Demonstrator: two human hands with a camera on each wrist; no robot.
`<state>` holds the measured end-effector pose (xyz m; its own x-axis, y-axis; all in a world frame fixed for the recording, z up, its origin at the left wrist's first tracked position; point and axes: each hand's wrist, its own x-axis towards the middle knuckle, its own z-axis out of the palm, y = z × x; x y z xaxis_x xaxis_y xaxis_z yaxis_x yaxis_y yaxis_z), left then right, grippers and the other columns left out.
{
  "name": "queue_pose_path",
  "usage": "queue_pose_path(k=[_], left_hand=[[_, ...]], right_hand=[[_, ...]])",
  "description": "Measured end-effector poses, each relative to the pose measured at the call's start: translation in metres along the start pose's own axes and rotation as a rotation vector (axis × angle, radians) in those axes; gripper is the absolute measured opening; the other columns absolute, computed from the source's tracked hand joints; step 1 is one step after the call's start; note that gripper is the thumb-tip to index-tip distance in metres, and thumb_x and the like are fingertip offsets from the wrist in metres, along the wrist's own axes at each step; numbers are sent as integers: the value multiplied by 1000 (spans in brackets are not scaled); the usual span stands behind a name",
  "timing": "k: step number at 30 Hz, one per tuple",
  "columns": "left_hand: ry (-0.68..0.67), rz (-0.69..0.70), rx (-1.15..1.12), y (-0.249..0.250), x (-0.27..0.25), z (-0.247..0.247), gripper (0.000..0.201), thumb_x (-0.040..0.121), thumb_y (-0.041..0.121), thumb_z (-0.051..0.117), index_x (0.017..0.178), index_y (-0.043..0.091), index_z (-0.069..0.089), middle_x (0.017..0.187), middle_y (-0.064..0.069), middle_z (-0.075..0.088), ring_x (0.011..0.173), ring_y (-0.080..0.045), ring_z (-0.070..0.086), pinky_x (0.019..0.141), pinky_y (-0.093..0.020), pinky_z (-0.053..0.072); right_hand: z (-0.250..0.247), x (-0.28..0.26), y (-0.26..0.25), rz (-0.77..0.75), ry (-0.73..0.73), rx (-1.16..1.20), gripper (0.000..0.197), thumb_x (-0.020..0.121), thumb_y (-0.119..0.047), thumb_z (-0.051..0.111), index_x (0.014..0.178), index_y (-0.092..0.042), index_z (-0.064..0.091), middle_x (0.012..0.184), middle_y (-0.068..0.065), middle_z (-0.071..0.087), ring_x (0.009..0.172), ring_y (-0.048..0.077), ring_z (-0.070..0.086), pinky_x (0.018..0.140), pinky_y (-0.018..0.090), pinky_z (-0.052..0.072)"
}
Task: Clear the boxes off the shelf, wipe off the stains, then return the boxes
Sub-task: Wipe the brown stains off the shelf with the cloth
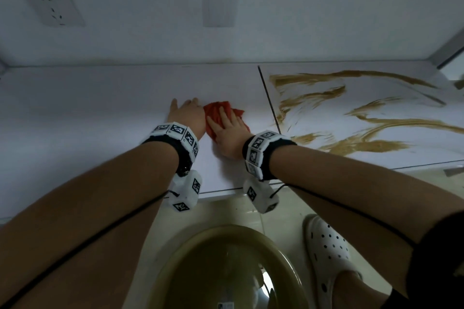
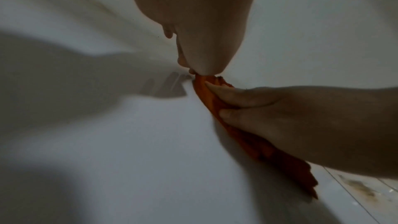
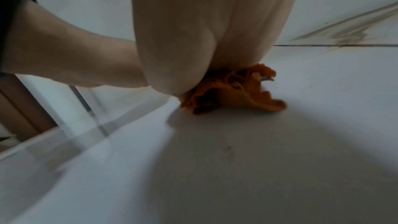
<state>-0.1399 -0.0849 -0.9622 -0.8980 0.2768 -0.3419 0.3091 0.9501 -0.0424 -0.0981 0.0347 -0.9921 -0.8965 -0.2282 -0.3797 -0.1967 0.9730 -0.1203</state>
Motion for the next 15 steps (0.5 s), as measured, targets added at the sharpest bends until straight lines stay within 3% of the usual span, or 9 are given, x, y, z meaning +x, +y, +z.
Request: queue_pose_path(k=[4, 10, 15], left_hand=[[-3, 9, -12, 0, -6, -3, 57, 89, 6, 39, 145, 9, 32, 157, -8, 19, 143, -20, 24, 119, -49, 4], [-6, 6, -24, -8, -22, 1, 56, 92, 6, 36, 148, 11, 28, 158, -4, 18, 142, -17, 26, 119, -47, 3], [-5, -37, -69, -16, -51, 14, 55, 93, 8, 34, 148, 14, 29, 157, -2, 21, 142, -16, 26, 119, -47, 3]], right_hand=[[-6, 9, 21, 56, 52, 11, 70, 94, -27, 43, 152, -21, 3, 157, 20, -9, 145, 38, -11, 117, 46, -3], [-8, 0, 67, 393, 159, 94, 64, 97, -28, 38, 152, -19, 7, 157, 19, -5, 145, 38, -6, 117, 53, 2], [-1, -1, 44, 388, 161, 112, 66, 96, -26, 41, 151, -16, 7, 157, 18, -7, 145, 39, -6, 117, 52, 3]])
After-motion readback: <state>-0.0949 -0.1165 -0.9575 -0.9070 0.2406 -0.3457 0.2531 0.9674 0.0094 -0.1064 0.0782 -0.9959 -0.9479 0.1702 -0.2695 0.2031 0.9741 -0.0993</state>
